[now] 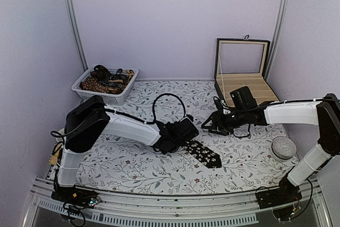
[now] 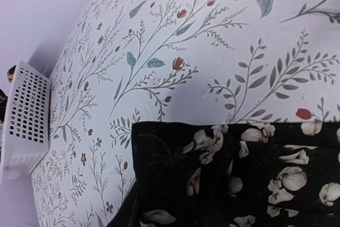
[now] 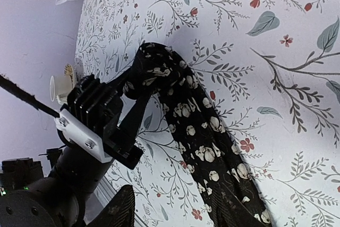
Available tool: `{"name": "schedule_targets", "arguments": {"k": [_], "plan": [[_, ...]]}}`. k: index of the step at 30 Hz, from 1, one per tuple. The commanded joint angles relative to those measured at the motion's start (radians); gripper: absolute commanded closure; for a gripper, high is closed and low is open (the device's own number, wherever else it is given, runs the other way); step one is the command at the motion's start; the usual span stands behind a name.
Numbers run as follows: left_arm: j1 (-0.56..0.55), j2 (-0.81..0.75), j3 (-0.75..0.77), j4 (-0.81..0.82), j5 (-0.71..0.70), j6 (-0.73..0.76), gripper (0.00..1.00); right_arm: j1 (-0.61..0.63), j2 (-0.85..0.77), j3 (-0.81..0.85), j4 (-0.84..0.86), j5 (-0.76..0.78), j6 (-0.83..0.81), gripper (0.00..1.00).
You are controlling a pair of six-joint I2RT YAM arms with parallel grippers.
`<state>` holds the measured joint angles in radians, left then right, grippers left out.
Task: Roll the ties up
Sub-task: Roll the tie at the center of the board.
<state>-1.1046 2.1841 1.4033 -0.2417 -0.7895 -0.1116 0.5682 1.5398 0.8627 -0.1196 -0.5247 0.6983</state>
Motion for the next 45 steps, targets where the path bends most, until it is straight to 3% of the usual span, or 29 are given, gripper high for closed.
{"name": "schedule_targets", "arguments": {"k": [1, 9, 16, 20, 33, 36, 38, 40, 45], "plan": [[-0.039, 0.092, 0.008, -0.193, -0.04, -0.004, 0.94, -0.018, -0.068, -0.011, 0.02, -0.001, -0.003, 0.51], [-0.095, 0.152, 0.098, -0.28, -0.074, -0.034, 0.91, -0.024, -0.009, -0.074, 0.12, -0.102, 0.069, 0.52], [-0.115, 0.201, 0.192, -0.376, -0.104, -0.065, 0.91, -0.017, 0.115, -0.161, 0.266, -0.191, 0.166, 0.68], [-0.124, 0.204, 0.211, -0.378, -0.098, -0.057, 0.91, 0.0, 0.169, -0.167, 0.282, -0.202, 0.179, 0.7], [-0.132, 0.199, 0.241, -0.38, -0.048, -0.039, 0.72, 0.015, 0.279, -0.139, 0.208, -0.111, 0.115, 0.71], [-0.136, 0.2, 0.242, -0.382, -0.064, -0.033, 0.75, 0.015, 0.291, -0.132, 0.195, -0.099, 0.104, 0.71], [-0.144, 0.216, 0.251, -0.392, -0.095, -0.022, 0.87, 0.015, 0.29, -0.127, 0.18, -0.089, 0.097, 0.72], [-0.151, 0.249, 0.276, -0.443, -0.135, -0.022, 0.91, 0.015, 0.281, -0.119, 0.159, -0.075, 0.088, 0.72], [-0.169, 0.304, 0.302, -0.484, -0.159, -0.016, 0.92, 0.014, 0.228, -0.09, 0.076, -0.016, 0.046, 0.72]]}}
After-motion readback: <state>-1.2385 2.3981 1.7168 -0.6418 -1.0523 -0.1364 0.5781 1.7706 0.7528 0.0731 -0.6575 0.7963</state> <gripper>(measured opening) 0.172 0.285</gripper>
